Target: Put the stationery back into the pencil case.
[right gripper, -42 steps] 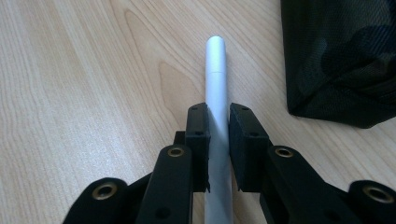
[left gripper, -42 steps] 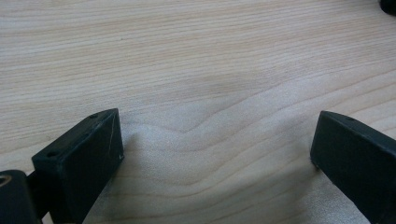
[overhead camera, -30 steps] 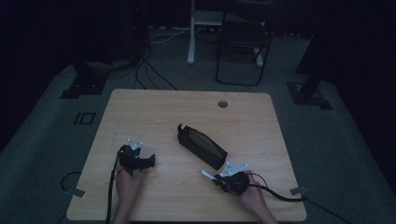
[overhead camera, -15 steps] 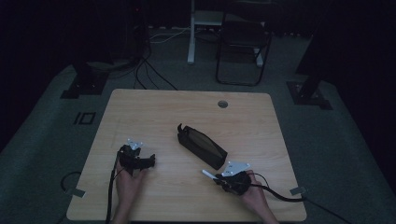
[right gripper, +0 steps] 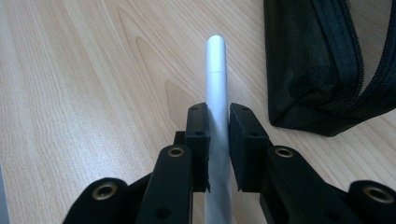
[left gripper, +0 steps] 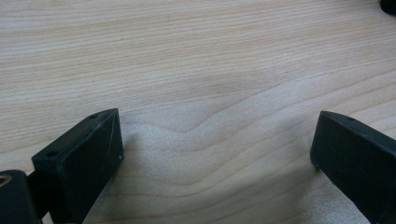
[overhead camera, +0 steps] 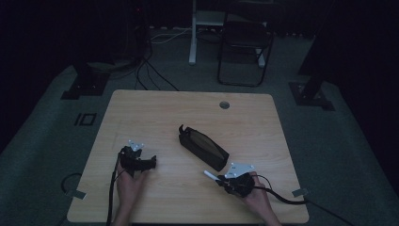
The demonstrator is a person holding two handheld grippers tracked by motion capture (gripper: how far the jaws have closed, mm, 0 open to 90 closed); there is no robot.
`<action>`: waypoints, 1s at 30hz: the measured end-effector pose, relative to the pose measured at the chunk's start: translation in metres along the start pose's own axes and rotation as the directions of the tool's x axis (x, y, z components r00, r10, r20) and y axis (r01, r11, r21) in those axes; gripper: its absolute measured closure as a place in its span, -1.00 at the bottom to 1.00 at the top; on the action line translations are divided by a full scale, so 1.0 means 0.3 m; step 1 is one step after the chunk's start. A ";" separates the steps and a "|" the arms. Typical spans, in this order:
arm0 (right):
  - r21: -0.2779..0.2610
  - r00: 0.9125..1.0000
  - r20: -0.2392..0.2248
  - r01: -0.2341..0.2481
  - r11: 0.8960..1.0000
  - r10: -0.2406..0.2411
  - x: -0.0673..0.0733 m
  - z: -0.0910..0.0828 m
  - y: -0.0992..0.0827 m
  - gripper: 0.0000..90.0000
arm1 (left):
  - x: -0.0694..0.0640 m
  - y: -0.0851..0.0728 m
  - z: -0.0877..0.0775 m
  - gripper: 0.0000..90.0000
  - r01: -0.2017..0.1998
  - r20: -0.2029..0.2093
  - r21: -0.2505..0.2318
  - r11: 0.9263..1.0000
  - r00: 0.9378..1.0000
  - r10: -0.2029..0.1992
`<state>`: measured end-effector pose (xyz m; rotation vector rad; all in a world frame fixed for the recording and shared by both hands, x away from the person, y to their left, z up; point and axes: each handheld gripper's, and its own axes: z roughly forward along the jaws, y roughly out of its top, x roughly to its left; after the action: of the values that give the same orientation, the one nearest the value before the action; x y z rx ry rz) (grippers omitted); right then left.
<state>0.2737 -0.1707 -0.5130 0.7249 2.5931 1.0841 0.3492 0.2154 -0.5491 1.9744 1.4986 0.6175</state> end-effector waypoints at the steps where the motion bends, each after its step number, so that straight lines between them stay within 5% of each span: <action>1: -0.001 1.000 -0.002 -0.005 1.000 0.005 0.000 -0.001 0.001 0.75 | 0.000 0.000 0.000 -0.94 0.001 0.000 -0.001 1.000 1.000 -0.001; 30: -0.021 1.000 0.013 0.004 1.000 -0.003 0.003 -0.038 0.024 0.75 | 0.000 0.000 0.000 -0.94 0.000 0.000 0.000 1.000 1.000 0.000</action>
<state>0.2709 -0.1726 -0.5000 0.7200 2.5669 1.1003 0.3492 0.2154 -0.5491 1.9745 1.4985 0.6175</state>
